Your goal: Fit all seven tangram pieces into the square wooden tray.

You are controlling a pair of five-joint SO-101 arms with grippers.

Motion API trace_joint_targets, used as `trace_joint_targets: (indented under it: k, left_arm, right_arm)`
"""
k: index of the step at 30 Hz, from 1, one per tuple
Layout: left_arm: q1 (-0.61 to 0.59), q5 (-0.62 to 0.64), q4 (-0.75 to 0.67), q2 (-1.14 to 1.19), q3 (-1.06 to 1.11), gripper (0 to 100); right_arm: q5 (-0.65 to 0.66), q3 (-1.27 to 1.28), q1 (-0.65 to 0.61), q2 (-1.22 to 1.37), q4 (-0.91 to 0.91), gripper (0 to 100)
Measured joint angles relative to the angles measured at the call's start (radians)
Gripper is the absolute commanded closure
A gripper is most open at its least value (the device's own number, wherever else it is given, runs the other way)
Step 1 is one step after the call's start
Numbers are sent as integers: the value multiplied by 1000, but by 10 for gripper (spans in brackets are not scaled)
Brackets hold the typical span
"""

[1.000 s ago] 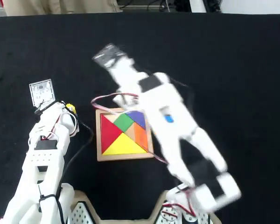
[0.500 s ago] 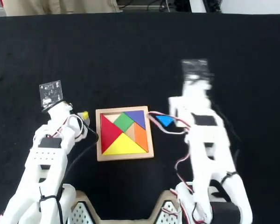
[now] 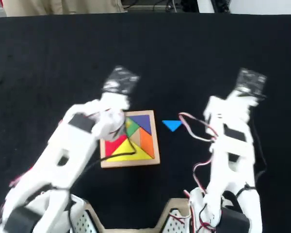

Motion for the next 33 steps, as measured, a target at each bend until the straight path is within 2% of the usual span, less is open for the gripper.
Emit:
trace_joint_targets:
  k: [4,10,13,18,27,33]
  left_arm:
    - [126,-164,101,265,-230,808]
    - [275,-216,158,623,-572,807]
    - [288,-249,199,766,-750,806]
    - [288,-376,367,997,-1034,748]
    - [319,-446,601,1254,-1502,747]
    - [353,-500,651,1370,-1709,743]
  right_arm:
    - [-60,0,81,3,-5,981]
    - [-77,-2,176,86,-5,981]
    - [-78,-32,207,109,20,981]
    - [-78,-46,210,114,37,981]
    - [-78,-46,210,114,37,981]
    - [-78,-46,210,114,37,981]
